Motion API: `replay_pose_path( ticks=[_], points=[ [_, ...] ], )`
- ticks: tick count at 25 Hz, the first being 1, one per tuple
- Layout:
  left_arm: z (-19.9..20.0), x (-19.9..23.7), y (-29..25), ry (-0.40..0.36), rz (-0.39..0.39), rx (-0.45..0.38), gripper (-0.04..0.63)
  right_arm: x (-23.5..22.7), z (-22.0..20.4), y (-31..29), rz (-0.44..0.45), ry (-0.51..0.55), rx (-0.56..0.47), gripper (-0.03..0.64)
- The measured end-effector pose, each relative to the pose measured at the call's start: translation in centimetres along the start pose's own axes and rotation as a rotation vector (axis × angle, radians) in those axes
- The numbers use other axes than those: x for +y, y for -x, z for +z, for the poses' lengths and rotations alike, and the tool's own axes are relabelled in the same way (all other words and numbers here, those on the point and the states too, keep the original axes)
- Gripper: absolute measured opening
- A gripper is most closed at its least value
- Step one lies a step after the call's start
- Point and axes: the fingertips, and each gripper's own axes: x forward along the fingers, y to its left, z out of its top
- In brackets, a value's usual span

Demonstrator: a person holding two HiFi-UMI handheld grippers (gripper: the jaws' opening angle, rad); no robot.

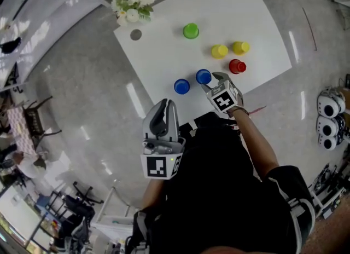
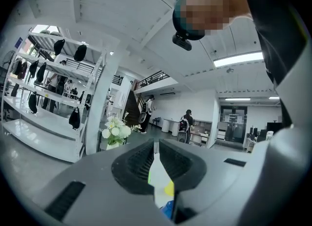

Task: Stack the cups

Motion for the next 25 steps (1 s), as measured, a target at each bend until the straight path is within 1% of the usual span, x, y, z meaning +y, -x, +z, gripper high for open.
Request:
replay_pose_path(
  ticks=[4,7,14,25],
  points=[
    [-0.2,0.4,0.0,0.012,0.006,0.007,0.051,0.0,-0.4,-0.7,-0.001,0.010,0.027,0.250],
    [-0.6,0.8,0.0,0.003,0.012,0.005,0.051,0.0,-0.2,-1.1,-0.004,0.024,0.032,0.222],
    [0.1,0.8,1.1,0.004,0.026,-0.009,0.051,1.3,-0.4,-0.6,0.013,0.060,0.034,0.221],
    [0.0,1.3,2.4,0.010,0.045,-0.017,0.051,3.1,0.2,-1.5,0.025,0.104,0.038,0.219]
  ],
)
